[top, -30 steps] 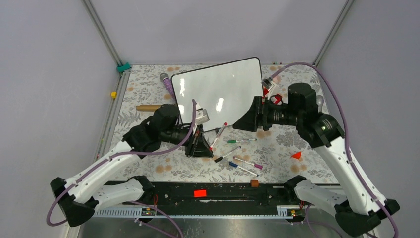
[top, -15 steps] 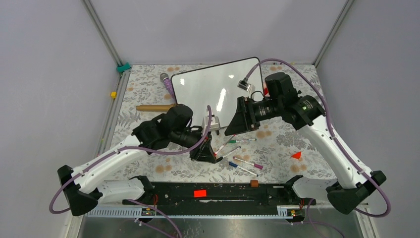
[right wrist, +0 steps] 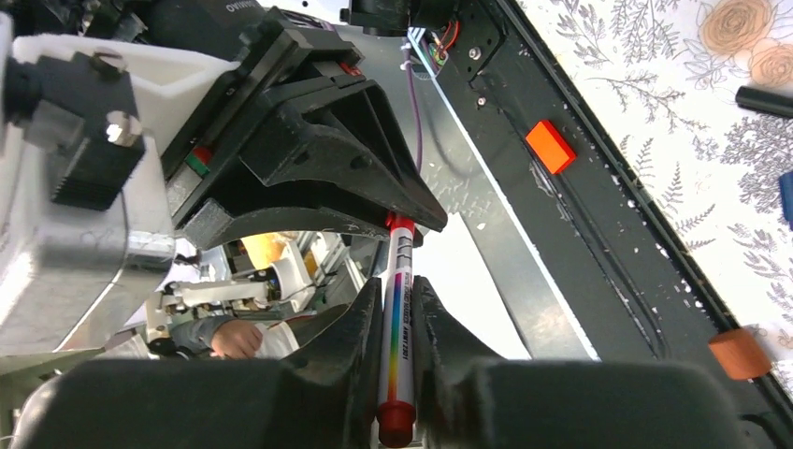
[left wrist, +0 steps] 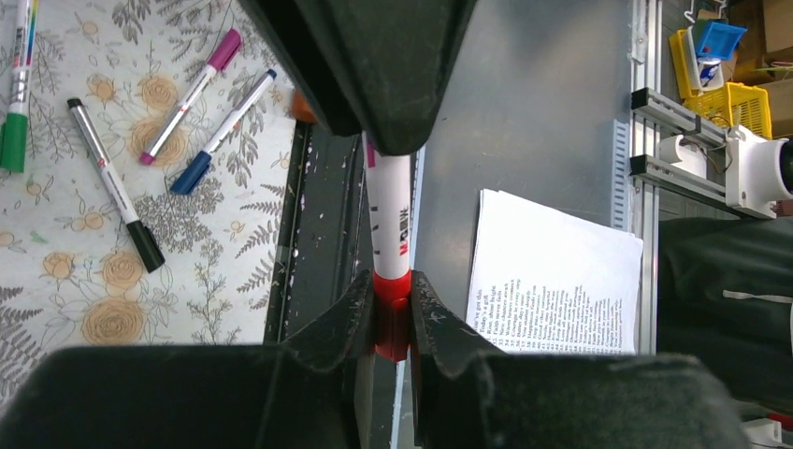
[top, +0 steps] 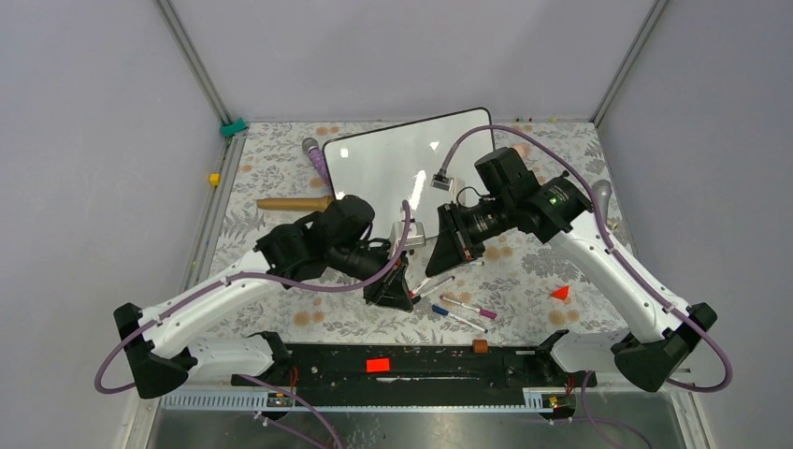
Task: Write a sentence on the whiteboard
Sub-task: Pass from the left arm to the right, then pass from the right arm to the left
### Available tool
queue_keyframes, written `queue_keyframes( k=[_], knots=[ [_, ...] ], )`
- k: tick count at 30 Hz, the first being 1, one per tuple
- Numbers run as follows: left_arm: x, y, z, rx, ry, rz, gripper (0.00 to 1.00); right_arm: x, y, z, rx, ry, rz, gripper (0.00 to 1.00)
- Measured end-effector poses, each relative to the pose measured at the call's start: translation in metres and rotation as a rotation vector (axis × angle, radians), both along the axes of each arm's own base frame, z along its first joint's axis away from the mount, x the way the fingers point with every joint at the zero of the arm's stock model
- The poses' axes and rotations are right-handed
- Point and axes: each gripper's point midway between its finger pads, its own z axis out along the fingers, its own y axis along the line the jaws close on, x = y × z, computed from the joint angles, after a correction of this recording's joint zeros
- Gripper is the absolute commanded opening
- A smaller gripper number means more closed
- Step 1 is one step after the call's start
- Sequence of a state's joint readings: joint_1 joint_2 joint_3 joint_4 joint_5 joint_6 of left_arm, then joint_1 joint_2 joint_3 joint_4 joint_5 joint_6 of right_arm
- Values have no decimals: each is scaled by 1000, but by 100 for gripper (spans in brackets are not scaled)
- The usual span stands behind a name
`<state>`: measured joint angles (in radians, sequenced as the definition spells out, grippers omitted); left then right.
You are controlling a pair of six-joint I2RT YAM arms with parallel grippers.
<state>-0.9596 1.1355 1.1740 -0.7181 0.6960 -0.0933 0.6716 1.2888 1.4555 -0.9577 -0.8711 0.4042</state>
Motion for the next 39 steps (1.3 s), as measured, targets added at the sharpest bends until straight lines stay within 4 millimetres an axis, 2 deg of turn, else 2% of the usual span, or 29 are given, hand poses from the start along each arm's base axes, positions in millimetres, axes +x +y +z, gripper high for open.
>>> queue_keyframes(
  k=[2, 6, 12, 15, 17, 18, 21, 25, 30, 33, 36, 39],
  knots=[
    [0, 1, -2, 18, 10, 3, 2, -1, -1, -3, -11, -10, 6, 0],
    [2, -1, -6, 52, 10, 10, 15, -1, -4, -8, -30, -25, 13, 0],
    [11, -1, -15, 91, -16, 50, 27, -1, -9, -19, -54, -45, -10, 0],
    [19, -3, -12, 78, -34, 82, 27, -3, -16, -24, -72, -61, -46, 0],
    [22, -3, -8, 59, -45, 102, 21, -3, -18, -27, -73, -65, -78, 0],
    [24, -3, -6, 46, -49, 112, 23, -3, -19, -27, -73, -66, -91, 0],
    [30, -1, 1, 14, -70, 136, 41, -2, -19, -29, -56, -65, -135, 0],
    [34, 2, 4, -14, -80, 161, 51, -1, -19, -30, -30, -44, -185, 0],
    [32, 6, 6, -60, -87, 169, 51, 11, -11, -24, 55, -2, -260, 0],
    [30, 7, 12, -94, -88, 164, 46, 16, -3, -20, 105, 26, -276, 0],
    [30, 6, 16, -113, -83, 155, 36, 19, 2, -11, 148, 40, -281, 0],
    [31, 6, 17, -121, -78, 151, 37, 19, 6, -3, 185, 48, -275, 0]
  ],
)
